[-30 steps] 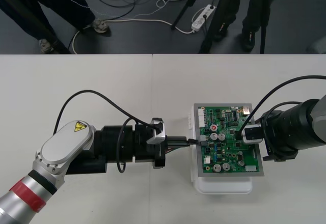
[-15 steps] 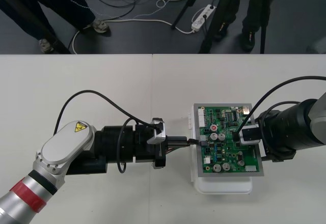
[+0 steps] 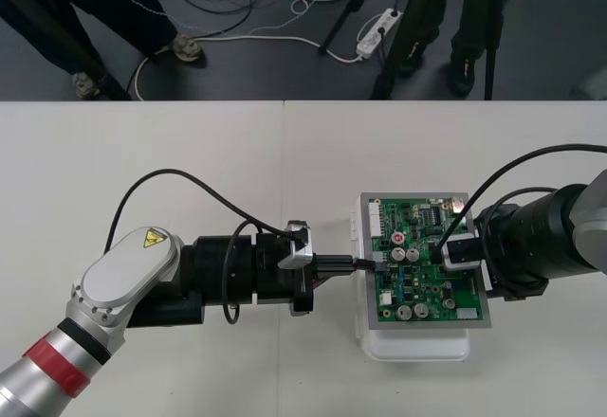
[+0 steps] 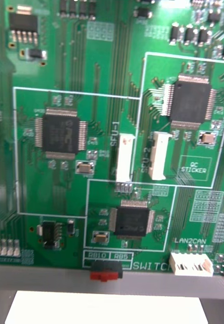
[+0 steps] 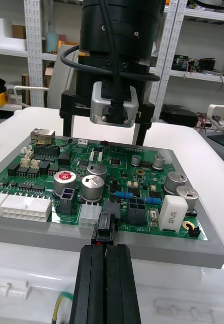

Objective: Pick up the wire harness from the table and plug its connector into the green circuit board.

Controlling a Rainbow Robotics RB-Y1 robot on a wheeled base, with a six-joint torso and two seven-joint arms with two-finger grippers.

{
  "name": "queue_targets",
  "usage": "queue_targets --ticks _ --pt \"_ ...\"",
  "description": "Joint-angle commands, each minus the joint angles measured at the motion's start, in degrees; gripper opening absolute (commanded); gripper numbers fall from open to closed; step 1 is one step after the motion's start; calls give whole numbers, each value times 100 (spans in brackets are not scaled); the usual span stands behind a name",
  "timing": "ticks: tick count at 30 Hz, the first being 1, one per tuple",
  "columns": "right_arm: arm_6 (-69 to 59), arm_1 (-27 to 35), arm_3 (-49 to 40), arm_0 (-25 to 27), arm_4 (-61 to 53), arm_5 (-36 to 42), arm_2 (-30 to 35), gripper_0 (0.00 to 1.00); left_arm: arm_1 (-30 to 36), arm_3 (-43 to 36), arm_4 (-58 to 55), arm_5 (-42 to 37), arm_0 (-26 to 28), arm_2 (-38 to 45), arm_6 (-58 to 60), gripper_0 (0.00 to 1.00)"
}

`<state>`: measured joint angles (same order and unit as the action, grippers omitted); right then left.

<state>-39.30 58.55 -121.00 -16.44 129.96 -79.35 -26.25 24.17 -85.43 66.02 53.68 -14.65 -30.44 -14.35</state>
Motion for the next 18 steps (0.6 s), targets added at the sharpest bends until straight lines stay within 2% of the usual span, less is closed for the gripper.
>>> queue_targets --ticks 1,18 --pt "-377 -72 -223 -176 73 -98 -47 100 -184 -61 -36 -235 -152 -103 -332 0" --pt "-720 -160 -293 -176 109 -248 -47 100 -184 -61 69 -226 -73 -111 -569 0"
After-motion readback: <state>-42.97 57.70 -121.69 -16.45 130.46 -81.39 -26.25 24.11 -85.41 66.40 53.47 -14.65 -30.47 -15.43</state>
